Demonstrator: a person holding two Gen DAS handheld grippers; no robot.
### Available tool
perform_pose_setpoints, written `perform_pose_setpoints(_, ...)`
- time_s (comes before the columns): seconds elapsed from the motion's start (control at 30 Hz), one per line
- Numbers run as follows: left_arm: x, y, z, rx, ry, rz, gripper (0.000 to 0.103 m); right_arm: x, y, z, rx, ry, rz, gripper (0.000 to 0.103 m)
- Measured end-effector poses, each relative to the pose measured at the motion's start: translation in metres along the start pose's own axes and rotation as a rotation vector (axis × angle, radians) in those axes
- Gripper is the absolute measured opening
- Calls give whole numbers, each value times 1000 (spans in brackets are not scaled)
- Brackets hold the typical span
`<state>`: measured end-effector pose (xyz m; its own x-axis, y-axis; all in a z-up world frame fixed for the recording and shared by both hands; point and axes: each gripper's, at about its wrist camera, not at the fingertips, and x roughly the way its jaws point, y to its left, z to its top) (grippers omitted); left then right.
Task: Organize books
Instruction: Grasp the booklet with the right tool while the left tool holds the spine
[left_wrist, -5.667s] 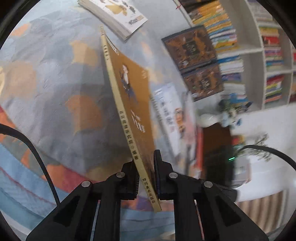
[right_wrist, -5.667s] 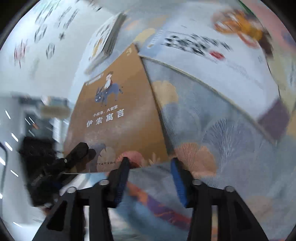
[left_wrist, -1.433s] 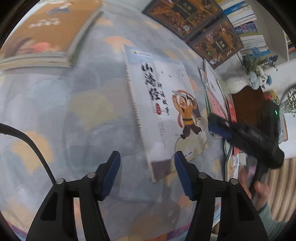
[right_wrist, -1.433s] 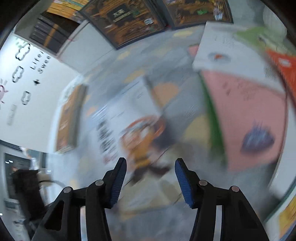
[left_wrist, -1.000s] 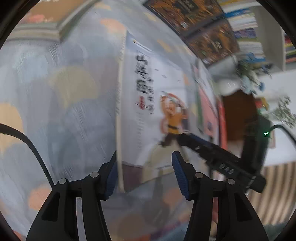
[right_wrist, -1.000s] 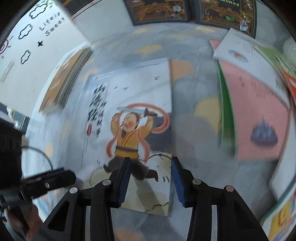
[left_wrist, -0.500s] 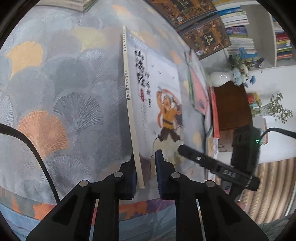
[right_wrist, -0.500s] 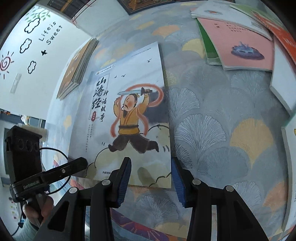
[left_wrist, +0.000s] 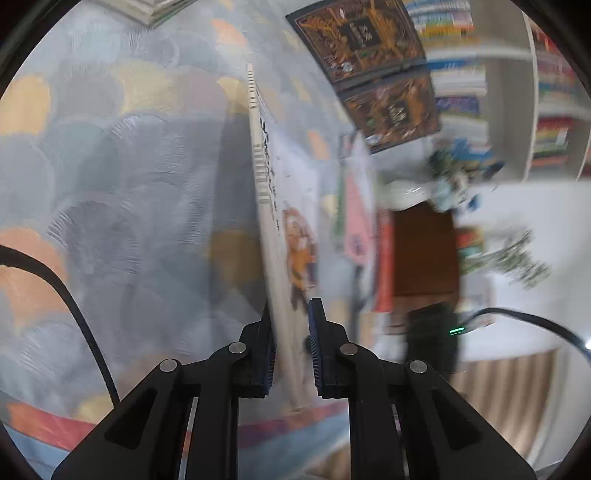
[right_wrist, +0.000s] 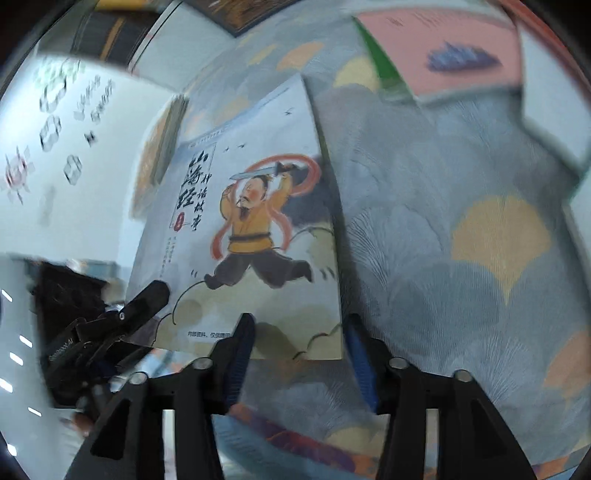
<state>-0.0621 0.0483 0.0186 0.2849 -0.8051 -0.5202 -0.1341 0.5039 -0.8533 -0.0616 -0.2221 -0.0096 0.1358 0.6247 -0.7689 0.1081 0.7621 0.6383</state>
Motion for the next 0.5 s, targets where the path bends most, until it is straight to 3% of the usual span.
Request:
perform_pose_setpoints(0.23, -2, 0, 15, -111, 31, -143, 13, 1, -43, 8, 240, 17, 272, 61)
perform_pose_setpoints(0.4, -5, 10, 22, -188, 55, -206, 13, 14, -44, 19, 295, 7, 376, 61)
perform_pose_setpoints(0.43, -5, 14, 23, -207, 61, -216, 13, 17, -40, 21, 298, 3, 394, 61)
perform_pose_setpoints(0.5, -6, 18, 25, -224, 67, -217, 12, 20, -32, 20, 285, -3, 413, 48)
